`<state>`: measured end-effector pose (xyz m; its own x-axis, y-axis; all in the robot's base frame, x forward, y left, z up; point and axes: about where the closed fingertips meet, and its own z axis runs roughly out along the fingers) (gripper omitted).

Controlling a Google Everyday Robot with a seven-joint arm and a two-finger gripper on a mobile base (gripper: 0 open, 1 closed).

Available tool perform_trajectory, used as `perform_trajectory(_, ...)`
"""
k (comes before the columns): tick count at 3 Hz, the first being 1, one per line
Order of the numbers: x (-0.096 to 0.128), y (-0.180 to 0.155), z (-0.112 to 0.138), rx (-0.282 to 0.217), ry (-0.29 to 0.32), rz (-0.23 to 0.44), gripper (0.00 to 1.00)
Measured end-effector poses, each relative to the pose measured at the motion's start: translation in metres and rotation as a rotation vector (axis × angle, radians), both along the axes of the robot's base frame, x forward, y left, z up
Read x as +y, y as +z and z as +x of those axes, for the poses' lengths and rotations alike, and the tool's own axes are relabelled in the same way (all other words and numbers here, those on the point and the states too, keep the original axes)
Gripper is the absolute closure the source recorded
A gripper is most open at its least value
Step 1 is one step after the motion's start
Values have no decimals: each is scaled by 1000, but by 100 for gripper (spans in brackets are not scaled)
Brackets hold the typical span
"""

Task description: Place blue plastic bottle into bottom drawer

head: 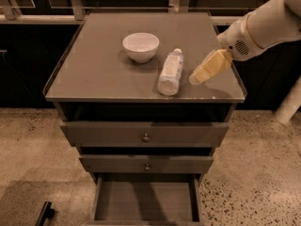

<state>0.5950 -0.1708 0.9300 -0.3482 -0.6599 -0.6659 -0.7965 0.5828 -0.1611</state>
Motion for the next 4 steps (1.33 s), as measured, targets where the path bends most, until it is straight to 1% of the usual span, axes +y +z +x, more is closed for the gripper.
perform_trajectory(1,58,-12,46,28,89,-43,0)
perform_trajectory(2,64,-12,48,27,97,-46,0)
perform_trajectory(3,57,-17,43,-1,31,-23,0)
perform_trajectory(4,48,-13,25,-72,-118,-42,0)
